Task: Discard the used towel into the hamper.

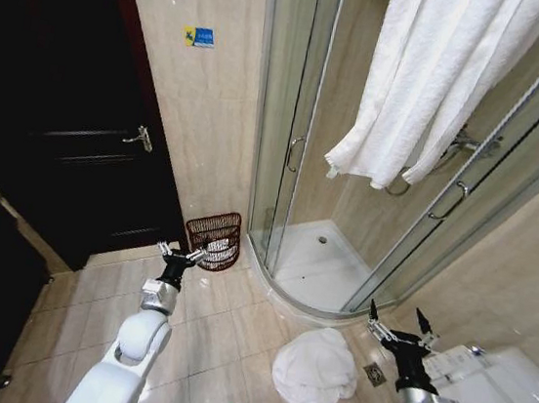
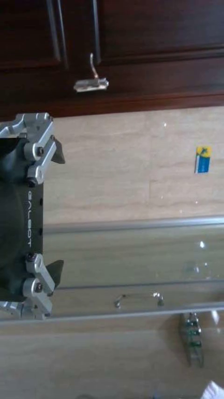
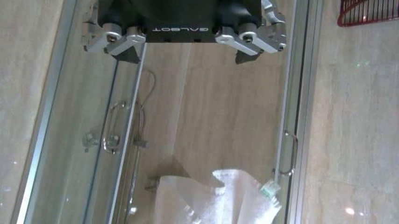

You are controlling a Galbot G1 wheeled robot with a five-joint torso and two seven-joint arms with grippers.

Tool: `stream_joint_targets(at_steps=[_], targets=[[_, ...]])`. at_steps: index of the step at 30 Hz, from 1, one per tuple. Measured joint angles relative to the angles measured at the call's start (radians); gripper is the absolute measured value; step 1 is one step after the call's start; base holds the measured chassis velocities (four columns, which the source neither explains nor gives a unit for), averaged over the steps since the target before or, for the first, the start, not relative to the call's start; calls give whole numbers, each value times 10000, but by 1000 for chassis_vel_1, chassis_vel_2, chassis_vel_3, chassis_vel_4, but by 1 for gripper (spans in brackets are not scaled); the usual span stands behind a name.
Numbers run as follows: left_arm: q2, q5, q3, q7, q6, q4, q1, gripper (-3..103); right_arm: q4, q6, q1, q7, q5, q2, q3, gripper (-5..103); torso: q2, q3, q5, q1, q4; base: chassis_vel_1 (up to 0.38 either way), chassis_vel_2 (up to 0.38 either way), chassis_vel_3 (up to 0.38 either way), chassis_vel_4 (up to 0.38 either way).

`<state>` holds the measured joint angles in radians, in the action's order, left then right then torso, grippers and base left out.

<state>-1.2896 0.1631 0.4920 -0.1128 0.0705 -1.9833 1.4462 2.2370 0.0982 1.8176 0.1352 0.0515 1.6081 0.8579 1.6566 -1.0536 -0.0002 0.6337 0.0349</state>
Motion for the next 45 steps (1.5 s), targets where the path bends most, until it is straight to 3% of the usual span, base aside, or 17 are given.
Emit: stream_joint_targets(at_steps=[3, 7, 15, 17, 39, 45], targets=[[-72, 92, 26, -32, 251, 23, 317, 100, -1082, 802, 64, -41, -118, 0, 2, 100, -1, 0, 3, 0, -2, 0, 0, 0, 0], [3, 255, 100, -87, 193, -354, 402, 100, -1271, 973, 68, -68, -147, 0, 8, 100, 0, 0, 2, -1, -1, 0, 0, 0, 0], [61, 238, 470, -225, 196, -544, 161, 100, -1257, 1037, 18, -109, -146, 0, 4, 100, 0, 0, 2, -1, -5, 0, 0, 0, 0], [32, 188, 471, -225, 296, -507, 350, 100, -903, 1140, -232, -267, -54, 0, -18, 100, -1, 1, -2, -1, 4, 0, 0, 0, 0], [119, -88, 342, -340, 150, -655, 76, 100, -512, 1218, -136, -452, -32, 0, 78, 100, -1, 0, 2, -1, -2, 0, 0, 0, 0], [-17, -187, 299, -349, 578, 68, 165, 100, -488, 1159, -199, -495, -301, 0, 12, 100, -1, 0, 0, 0, -1, 0, 0, 0, 0]])
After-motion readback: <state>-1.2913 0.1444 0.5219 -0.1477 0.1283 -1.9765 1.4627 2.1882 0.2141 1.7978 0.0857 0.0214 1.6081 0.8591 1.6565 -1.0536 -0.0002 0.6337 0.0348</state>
